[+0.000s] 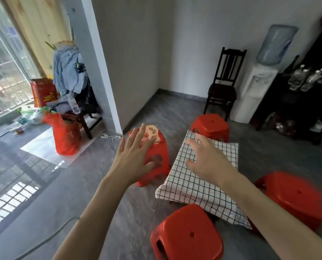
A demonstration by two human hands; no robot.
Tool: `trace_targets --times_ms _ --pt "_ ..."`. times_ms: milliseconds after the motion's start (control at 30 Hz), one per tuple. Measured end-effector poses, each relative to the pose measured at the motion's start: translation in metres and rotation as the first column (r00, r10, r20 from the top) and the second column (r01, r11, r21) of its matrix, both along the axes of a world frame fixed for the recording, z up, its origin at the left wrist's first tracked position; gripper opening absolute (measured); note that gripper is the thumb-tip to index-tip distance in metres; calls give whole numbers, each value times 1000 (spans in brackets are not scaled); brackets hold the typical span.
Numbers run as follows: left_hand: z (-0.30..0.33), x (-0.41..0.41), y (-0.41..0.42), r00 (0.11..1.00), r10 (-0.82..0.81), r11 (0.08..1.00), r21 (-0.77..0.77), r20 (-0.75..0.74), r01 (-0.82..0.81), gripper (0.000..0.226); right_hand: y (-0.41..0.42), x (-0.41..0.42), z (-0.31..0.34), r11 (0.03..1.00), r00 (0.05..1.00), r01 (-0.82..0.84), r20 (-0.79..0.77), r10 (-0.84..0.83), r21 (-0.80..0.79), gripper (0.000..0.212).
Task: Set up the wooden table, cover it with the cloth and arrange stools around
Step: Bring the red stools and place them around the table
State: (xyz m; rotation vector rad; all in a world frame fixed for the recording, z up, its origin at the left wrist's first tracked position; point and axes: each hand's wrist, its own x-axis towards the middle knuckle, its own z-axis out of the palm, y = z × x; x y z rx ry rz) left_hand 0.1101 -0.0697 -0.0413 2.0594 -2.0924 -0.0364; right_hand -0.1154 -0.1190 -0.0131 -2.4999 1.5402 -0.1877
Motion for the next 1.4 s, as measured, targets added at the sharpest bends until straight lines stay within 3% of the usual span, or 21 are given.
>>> trace_targets --times_ms 533,833,1133,1400 --pt "10 298 84 967 255 965 -67 -12 -255 81 9 328 9 963 963 -269 21 268 29 65" --pt "-4 374 112 934 358 933 -27 0 -358 88 7 421 0 933 936 -351 9 351 86 63" --pt "-4 410 55 947 319 943 81 46 -322 93 -49 461 -13 927 935 -356 40 354 120 60" --pt "1 444 -66 925 380 923 57 17 -380 82 -150 491 -21 919 921 -388 62 384 73 55"
